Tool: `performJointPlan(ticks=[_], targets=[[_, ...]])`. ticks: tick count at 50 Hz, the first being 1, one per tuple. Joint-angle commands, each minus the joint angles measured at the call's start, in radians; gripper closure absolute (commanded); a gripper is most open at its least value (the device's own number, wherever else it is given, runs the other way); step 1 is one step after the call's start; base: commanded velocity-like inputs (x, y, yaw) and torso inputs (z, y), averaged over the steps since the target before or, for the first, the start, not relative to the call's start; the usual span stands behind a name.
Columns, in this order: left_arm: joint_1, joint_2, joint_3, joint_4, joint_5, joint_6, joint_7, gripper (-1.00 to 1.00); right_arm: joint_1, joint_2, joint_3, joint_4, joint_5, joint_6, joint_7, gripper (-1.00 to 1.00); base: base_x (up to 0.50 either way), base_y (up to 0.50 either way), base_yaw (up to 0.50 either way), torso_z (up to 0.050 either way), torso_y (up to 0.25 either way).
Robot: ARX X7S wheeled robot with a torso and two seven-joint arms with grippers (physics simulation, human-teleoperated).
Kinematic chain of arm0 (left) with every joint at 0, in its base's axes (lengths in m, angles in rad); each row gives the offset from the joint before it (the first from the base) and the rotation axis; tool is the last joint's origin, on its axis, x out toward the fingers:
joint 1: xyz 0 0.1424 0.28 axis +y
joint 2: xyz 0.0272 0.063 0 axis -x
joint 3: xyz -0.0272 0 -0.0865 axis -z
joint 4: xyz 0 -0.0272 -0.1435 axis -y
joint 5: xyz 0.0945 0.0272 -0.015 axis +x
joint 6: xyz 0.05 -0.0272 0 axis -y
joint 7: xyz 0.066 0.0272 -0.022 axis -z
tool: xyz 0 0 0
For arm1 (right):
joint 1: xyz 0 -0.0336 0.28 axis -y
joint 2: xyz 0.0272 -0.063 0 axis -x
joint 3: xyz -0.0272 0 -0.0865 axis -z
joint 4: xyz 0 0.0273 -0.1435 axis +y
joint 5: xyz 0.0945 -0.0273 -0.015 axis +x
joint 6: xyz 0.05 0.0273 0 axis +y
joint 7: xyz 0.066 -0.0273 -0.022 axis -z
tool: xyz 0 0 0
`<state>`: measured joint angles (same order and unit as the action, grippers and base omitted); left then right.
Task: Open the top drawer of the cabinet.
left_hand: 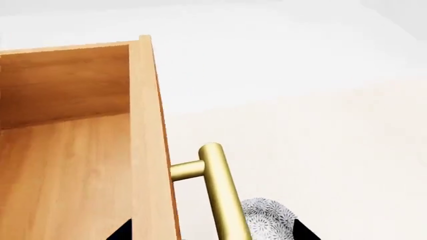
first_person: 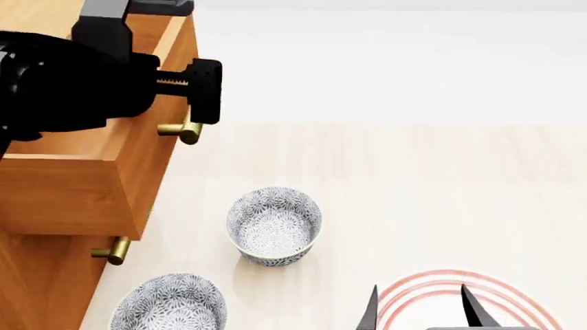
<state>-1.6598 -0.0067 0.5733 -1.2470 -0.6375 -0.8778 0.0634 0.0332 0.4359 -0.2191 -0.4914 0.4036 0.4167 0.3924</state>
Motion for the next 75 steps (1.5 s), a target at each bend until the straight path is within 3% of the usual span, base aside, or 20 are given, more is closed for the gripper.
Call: performJointPlan(ticks=[1,8,20,26,35,75], targets=[[0.076,0.006,0.039,-0.061,-0.382,-0.006,-0.002,-1.0,0.001,0.002,-0.003,0.001,0.0,0.003,0.002,-1.0,0.0,0.0,0.0,0.0,0.0],[0.059,0.006,0.199,-0.061,-0.546,0.024,-0.016,-1.0,0.004,0.006,-0.003,-0.009,0.004,0.012,0.006,-1.0,0.0,0.0,0.0,0.0,0.0],[0.056,0.007,0.83,0.054,-1.202,0.168,-0.094,-1.0,-0.014,0.01,0.004,0.015,0.006,-0.017,-0.003,-1.0,0.0,0.0,0.0,0.0,0.0],[0.048,0.007,1.003,0.096,-1.374,0.222,-0.099,-1.0,-0.016,0.01,0.005,0.031,0.006,-0.028,-0.009,-1.0,0.0,0.0,0.0,0.0,0.0],[0.045,0.007,1.052,0.143,-1.442,0.244,-0.115,-1.0,-0.015,0.012,0.004,0.035,0.008,-0.026,-0.007,-1.0,0.0,0.0,0.0,0.0,0.0],[0.04,0.007,1.033,0.38,-1.522,0.29,-0.237,-1.0,-0.03,0.02,-0.011,0.059,0.025,-0.031,-0.024,-1.0,0.0,0.0,0.0,0.0,0.0]])
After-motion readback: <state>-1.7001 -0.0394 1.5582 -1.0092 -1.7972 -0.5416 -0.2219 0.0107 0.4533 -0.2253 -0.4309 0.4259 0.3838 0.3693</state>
